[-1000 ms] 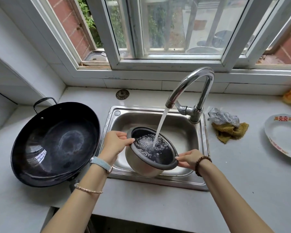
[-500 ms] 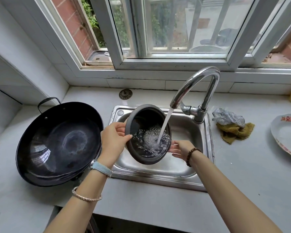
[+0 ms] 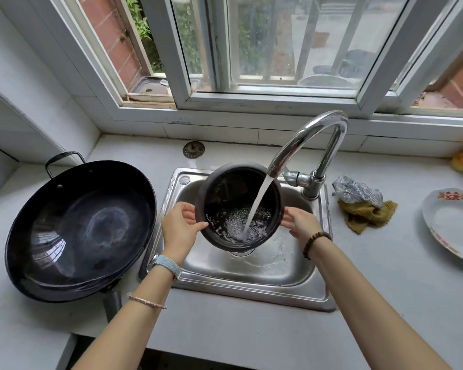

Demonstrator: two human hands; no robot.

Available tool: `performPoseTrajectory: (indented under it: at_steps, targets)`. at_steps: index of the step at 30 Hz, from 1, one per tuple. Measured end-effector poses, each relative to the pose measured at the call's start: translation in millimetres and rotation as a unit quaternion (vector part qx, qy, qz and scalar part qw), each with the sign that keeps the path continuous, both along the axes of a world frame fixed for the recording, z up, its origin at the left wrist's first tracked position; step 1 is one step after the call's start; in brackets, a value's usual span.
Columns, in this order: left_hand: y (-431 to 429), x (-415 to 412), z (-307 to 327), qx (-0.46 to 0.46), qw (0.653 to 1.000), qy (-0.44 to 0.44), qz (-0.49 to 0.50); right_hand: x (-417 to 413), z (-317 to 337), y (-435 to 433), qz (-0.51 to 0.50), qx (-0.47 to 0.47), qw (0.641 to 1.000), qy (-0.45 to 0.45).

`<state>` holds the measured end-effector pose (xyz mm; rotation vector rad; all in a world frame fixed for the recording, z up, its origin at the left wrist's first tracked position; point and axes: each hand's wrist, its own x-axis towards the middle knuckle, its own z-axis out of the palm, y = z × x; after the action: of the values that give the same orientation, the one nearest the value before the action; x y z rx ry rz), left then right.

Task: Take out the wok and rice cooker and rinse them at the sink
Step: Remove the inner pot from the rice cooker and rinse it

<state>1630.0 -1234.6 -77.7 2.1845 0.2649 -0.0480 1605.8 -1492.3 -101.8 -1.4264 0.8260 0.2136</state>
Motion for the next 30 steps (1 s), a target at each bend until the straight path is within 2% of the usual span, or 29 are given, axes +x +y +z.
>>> performPoseTrajectory:
  at_steps: [4, 13, 18, 23, 27, 30]
  targets:
    - [-4.4, 2.3, -19.3, -0.043, 0.999, 0.028, 0.011, -4.4, 5.5, -10.1, -0.005, -0.042, 0.998, -0.055]
    - [-21.2, 2.7, -54.4, -0.145, 0.98, 0.123, 0.05, -15.1, 20.9, -24.0, 0.031, -0.188, 0.976, -0.104]
    - [-31.3, -2.0, -67.1, -0.195, 0.963, 0.183, 0.04, -18.2, 34.1, -26.2, 0.016, -0.188, 0.975, -0.114]
    - [-35.0, -9.4, -68.6, -0.264, 0.927, 0.267, 0.018, -19.4, 40.5, -29.4, 0.017, -0.162, 0.981, -0.102]
    - [-27.1, -11.0, -66.0, -0.298, 0.901, 0.316, 0.015, -18.9, 34.8, -36.5, 0.017, -0.152, 0.986, -0.069]
    - [-20.8, -10.7, -57.1, -0.322, 0.892, 0.314, 0.031, -20.2, 22.8, -43.5, 0.017, -0.157, 0.987, -0.019]
